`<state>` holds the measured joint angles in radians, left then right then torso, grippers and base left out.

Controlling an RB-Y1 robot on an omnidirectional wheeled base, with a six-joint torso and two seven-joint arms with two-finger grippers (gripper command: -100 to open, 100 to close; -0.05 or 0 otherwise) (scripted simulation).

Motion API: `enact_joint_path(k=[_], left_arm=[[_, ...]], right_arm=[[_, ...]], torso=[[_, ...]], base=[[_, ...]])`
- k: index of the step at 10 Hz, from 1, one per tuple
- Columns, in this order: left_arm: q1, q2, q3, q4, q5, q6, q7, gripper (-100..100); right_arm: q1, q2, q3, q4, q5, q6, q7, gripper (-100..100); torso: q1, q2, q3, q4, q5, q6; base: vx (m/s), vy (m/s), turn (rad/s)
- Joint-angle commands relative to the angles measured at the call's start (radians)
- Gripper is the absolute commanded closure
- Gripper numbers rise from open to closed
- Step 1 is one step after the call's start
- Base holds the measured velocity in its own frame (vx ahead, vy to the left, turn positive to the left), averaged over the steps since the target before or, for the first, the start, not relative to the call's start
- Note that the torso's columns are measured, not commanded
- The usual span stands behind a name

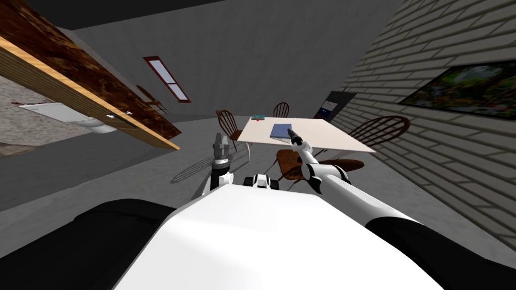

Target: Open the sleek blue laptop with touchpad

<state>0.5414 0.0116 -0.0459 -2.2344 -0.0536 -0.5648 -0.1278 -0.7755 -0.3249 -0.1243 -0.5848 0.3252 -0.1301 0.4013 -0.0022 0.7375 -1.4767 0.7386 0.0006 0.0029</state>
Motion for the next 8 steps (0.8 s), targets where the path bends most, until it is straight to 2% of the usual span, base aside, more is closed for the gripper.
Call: enact_joint_path(k=[1,2,3,4,5,8], left_arm=[[0.000,0.000,0.000,0.000,0.000,0.000,0.000,0],[0.000,0.000,0.000,0.000,0.000,0.000,0.000,0],[0.000,0.000,0.000,0.000,0.000,0.000,0.000,0],[0.000,0.000,0.000,0.000,0.000,0.000,0.000,0],[0.000,0.000,0.000,0.000,0.000,0.000,0.000,0],[0.000,0.000,0.000,0.000,0.000,0.000,0.000,0]], right_arm=[[-0.064,0.033,0.000,0.070,0.012,-0.003,0.046,-100],[-0.107,0.033,0.000,0.118,0.012,-0.003,0.046,-100],[-0.137,0.033,0.000,0.137,0.012,-0.003,0.046,-100],[-0.121,0.025,0.008,0.128,0.009,-0.005,0.037,-100],[-0.125,0.025,0.008,0.132,0.009,-0.006,0.037,0],[-0.125,0.025,0.008,0.132,0.009,-0.006,0.037,0]], torso=[[0.001,-0.001,0.000,-0.001,0.000,-0.001],[-0.001,0.004,0.002,0.000,-0.001,-0.002],[-0.001,0.004,0.003,0.001,-0.002,-0.002],[0.002,0.001,0.001,0.000,-0.001,-0.003],[0.005,-0.002,-0.001,-0.001,0.000,-0.003],[0.003,0.000,0.000,-0.001,-0.001,-0.003]], base=[[-0.086,-0.051,-0.076],[-0.100,-0.088,-0.030],[-0.060,-0.055,0.003],[-0.024,-0.019,0.003],[-0.008,-0.006,-0.002],[0.000,0.000,0.000]])
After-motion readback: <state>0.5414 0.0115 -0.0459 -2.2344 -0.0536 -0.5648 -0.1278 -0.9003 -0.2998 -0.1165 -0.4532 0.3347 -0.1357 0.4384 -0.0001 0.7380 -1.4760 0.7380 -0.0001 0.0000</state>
